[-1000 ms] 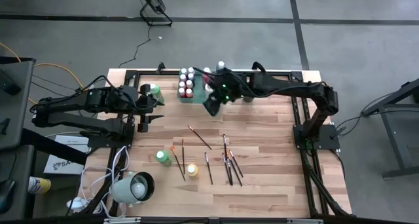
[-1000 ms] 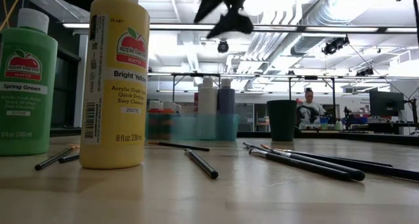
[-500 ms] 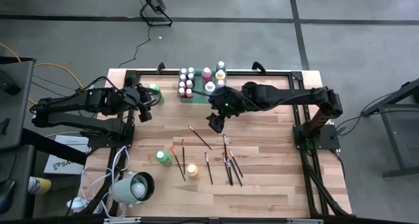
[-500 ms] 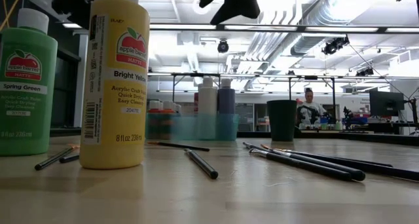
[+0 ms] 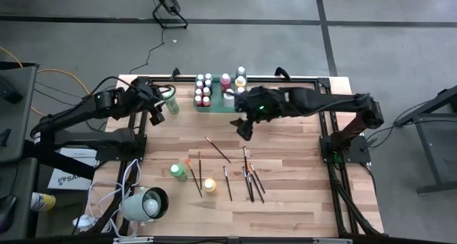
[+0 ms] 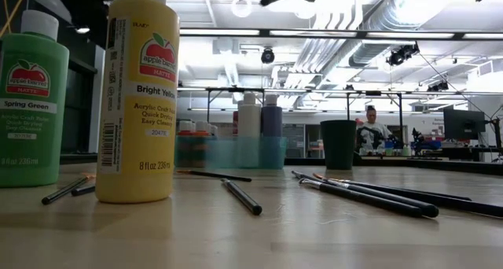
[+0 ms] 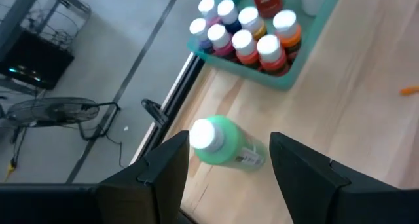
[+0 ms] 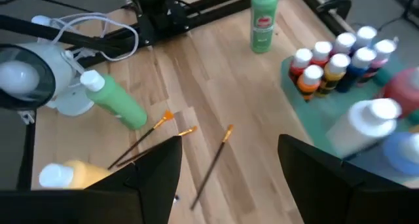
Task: Pick & Place Paint Supplies
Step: Put the green paint bottle into the green bin
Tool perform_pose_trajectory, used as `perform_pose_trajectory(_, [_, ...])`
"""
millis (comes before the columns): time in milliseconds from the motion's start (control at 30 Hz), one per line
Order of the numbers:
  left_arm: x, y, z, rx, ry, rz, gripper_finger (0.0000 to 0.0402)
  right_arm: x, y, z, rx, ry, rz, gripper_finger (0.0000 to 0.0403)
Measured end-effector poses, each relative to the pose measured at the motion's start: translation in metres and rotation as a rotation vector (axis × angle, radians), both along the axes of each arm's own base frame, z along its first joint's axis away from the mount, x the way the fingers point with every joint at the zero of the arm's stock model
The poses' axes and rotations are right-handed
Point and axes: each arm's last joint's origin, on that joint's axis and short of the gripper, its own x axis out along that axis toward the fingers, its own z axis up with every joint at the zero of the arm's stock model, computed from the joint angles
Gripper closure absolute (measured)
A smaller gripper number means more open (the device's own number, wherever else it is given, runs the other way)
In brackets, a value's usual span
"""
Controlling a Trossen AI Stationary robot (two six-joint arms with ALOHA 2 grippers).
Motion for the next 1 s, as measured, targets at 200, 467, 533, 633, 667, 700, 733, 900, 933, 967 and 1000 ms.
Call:
perform_pose_trajectory(200, [-0.006,0.014,0.0,-0.02,0.039,-0.031,0.0195,-0.025,-0.009,0.024,-0.039,-0.054,-0.006,0.0157])
perform_pose_trajectory(467, [-0.014,0.032,0.003,-0.039,0.002,-0.092,0.0195,-0.055,-0.016,0.035,-0.058,0.001,-0.008,0.0157])
perform_pose_trajectory(533, [-0.016,0.037,-0.001,-0.053,-0.025,-0.118,0.0195,-0.061,-0.016,0.037,-0.067,0.013,-0.003,0.0157])
perform_pose_trajectory(633, [-0.016,0.045,-0.016,-0.109,-0.067,-0.183,0.0195,-0.068,-0.016,0.041,-0.086,0.011,0.01,0.0157])
perform_pose_trajectory(667, [-0.017,0.047,-0.021,-0.119,-0.07,-0.194,0.0195,-0.071,-0.015,0.043,-0.089,0.008,0.013,0.0157])
perform_pose_trajectory(700, [-0.018,0.049,-0.025,-0.125,-0.073,-0.204,0.0195,-0.075,-0.015,0.045,-0.093,0.005,0.016,0.0157])
perform_pose_trajectory(733, [-0.019,0.051,-0.029,-0.127,-0.075,-0.201,0.0195,-0.078,-0.015,0.047,-0.098,0.002,0.02,0.0157])
perform_pose_trajectory(900, [-0.022,0.058,-0.039,-0.126,-0.076,-0.157,0.0195,-0.089,-0.014,0.054,-0.116,-0.024,0.032,0.0157])
perform_pose_trajectory(933, [-0.023,0.058,-0.041,-0.129,-0.071,-0.151,0.0195,-0.091,-0.014,0.056,-0.121,-0.027,0.035,0.0157])
perform_pose_trajectory(967, [-0.024,0.059,-0.043,-0.131,-0.065,-0.146,0.0195,-0.093,-0.014,0.057,-0.125,-0.032,0.038,0.0157])
perform_pose_trajectory(1000, [-0.025,0.06,-0.045,-0.131,-0.061,-0.142,0.0195,-0.095,-0.014,0.058,-0.129,-0.034,0.04,0.0157])
